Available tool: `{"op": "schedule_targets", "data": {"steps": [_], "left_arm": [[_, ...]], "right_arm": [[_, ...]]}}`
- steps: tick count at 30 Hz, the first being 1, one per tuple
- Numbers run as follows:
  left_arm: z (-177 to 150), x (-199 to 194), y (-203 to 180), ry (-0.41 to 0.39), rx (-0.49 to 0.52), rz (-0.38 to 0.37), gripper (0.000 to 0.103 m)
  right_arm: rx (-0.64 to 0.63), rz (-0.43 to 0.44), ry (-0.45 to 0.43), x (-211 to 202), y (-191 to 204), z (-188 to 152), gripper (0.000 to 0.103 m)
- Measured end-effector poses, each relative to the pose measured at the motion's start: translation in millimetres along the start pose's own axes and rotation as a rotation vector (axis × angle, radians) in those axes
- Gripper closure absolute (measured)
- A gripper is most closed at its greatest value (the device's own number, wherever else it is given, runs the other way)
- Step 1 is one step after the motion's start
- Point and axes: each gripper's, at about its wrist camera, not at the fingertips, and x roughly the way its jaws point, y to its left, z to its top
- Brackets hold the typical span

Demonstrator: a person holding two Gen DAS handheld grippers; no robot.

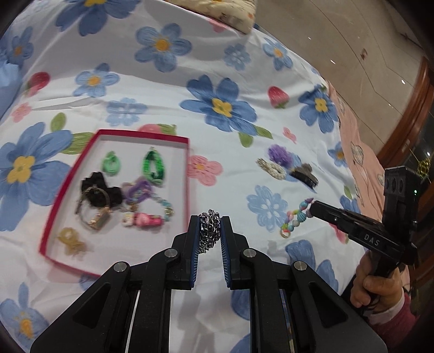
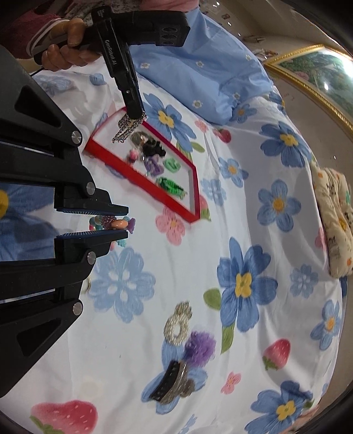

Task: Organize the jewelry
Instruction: 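Carry the silver chain and beaded bracelet over the tray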

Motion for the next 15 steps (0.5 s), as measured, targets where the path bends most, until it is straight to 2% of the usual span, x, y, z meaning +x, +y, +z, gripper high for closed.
{"op": "schedule_targets", "data": {"steps": [15], "left_arm": [[-4.5, -29.2, 54.7, -0.041, -0.089, 0.071, 0.090]], "right_arm": [[-0.068, 0.117, 0.024, 28.9, 58.0, 11.1, 0.093]]}}
